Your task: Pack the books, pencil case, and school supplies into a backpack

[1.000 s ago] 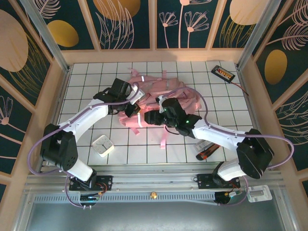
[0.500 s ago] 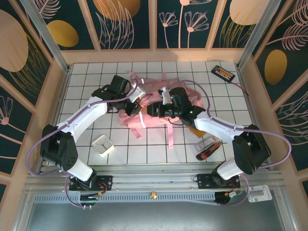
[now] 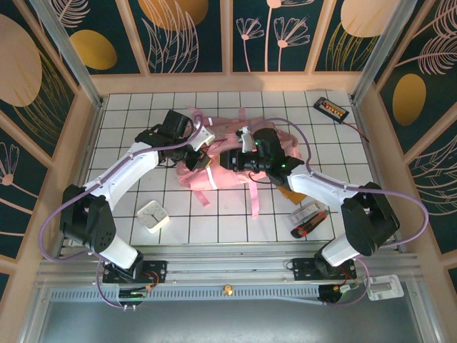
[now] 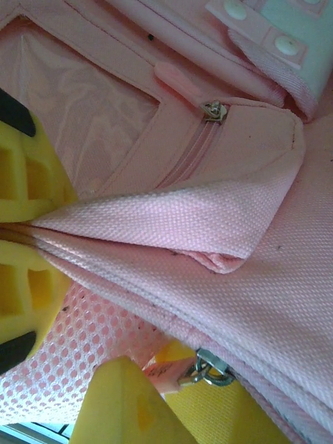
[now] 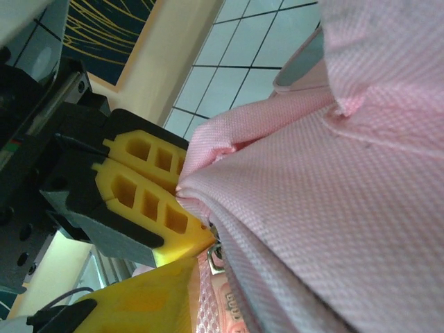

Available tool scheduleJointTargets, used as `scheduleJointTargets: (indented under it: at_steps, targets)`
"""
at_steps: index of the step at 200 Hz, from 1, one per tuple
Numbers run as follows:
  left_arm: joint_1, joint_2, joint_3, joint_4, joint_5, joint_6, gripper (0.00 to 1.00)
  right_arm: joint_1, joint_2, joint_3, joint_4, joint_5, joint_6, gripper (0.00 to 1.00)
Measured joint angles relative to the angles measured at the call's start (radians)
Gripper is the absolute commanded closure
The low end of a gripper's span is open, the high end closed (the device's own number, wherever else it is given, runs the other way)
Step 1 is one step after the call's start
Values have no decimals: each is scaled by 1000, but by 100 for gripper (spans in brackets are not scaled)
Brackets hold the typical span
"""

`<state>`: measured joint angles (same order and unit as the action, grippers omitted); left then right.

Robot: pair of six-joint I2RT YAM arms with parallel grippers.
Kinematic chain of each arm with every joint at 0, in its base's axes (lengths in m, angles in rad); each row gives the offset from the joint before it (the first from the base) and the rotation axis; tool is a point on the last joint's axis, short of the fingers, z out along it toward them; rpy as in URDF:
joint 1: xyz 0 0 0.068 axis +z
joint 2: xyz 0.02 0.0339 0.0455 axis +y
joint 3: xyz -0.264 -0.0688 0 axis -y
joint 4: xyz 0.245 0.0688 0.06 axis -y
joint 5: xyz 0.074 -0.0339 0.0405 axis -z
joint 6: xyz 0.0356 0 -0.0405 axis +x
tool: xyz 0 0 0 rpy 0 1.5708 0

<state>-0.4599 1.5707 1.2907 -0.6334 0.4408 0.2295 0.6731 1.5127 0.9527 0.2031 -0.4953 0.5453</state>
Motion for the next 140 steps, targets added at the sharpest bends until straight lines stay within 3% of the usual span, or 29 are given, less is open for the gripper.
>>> scheduleJointTargets:
  at_steps: [97, 140]
  targets:
    - [3, 0, 0, 1, -4, -7, 100, 11, 5, 0, 10, 58, 18, 95]
    - [-3, 0, 0, 1, -3, -11, 100, 14, -26, -8, -26, 95, 18, 96]
